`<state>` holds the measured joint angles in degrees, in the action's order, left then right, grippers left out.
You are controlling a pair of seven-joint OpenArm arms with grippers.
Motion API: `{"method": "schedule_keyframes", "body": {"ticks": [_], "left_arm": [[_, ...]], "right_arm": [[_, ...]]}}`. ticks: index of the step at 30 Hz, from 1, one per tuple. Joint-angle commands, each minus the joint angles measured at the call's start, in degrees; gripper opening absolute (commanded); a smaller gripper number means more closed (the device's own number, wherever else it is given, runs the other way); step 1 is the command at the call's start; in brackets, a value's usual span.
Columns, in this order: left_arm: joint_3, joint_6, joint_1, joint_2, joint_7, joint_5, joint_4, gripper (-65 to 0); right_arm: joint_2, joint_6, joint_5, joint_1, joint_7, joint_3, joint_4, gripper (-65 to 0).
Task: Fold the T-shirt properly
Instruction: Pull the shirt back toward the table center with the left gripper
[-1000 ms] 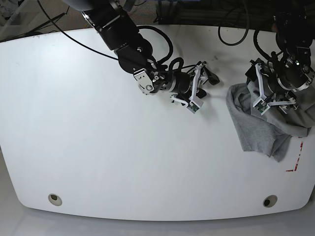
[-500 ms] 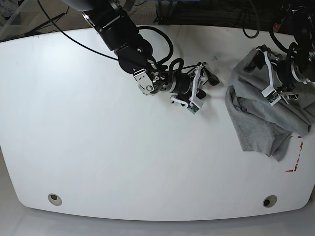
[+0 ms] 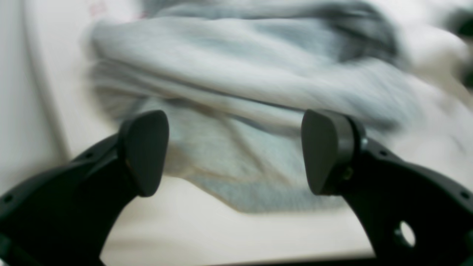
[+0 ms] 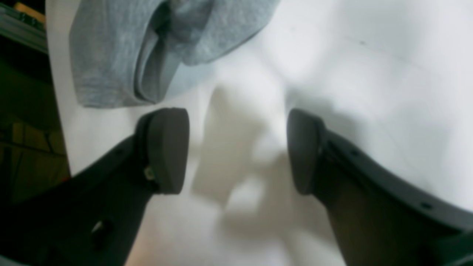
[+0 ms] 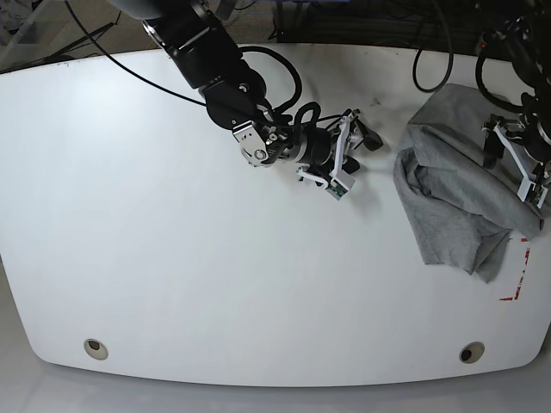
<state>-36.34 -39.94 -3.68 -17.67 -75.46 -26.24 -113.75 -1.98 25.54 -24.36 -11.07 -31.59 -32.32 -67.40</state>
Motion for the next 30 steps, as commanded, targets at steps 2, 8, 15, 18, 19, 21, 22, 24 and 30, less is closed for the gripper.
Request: {"method": "schedule_keyframes", "body": {"ticks": [2, 8, 15, 18, 19, 21, 22, 24, 30], "left_arm": [[0.07, 3.86, 5.92, 3.12, 2.1, 9.14, 2.06, -12.5], [3.41, 5.7, 12.34, 7.43, 13.88, 26.02, 11.38, -12.5], [4.47, 5.7, 17.09, 8.48, 25.04, 36.39, 26.24, -12.4], [4.73, 5.7, 17.97, 8.31, 29.26, 36.57, 33.71, -12.4], [4.91, 5.7, 18.32, 8.22, 30.49, 36.57, 36.26, -12.4], [5.08, 5.7, 19.38, 8.13, 32.43, 36.66, 41.01, -12.2], [5.7, 5.7, 19.99, 8.13, 33.4, 36.66, 43.82, -12.2], [7.9, 5.7, 20.34, 8.13, 34.1, 36.66, 46.63, -12.2], [18.27, 5.53, 18.58, 10.15, 34.1, 36.31, 45.67, -12.2]], "right_arm": [[-0.09, -0.35, 0.4, 0.04, -0.89, 0.01, -0.43, -24.9], [-0.09, -0.35, 0.4, 0.39, -0.89, 0.01, -0.52, -24.9], [0.53, -0.35, 0.4, 2.06, -0.98, 0.18, -2.36, -24.9], [1.58, -0.35, 0.4, 3.2, -0.98, 2.38, -5.09, -24.9], [1.58, -0.35, 0.4, 3.99, -1.07, 3.44, -5.97, -24.9], [1.76, -0.18, 0.4, 5.14, -1.15, 5.72, -8.08, -24.9], [1.85, 0.0, 0.4, 6.02, -1.15, 7.3, -9.48, -24.9], [1.93, 0.09, 0.4, 7.16, -1.24, 9.94, -11.07, -24.9], [4.57, 0.17, 0.4, 10.76, -1.24, 16.8, -16.87, -24.9]]}}
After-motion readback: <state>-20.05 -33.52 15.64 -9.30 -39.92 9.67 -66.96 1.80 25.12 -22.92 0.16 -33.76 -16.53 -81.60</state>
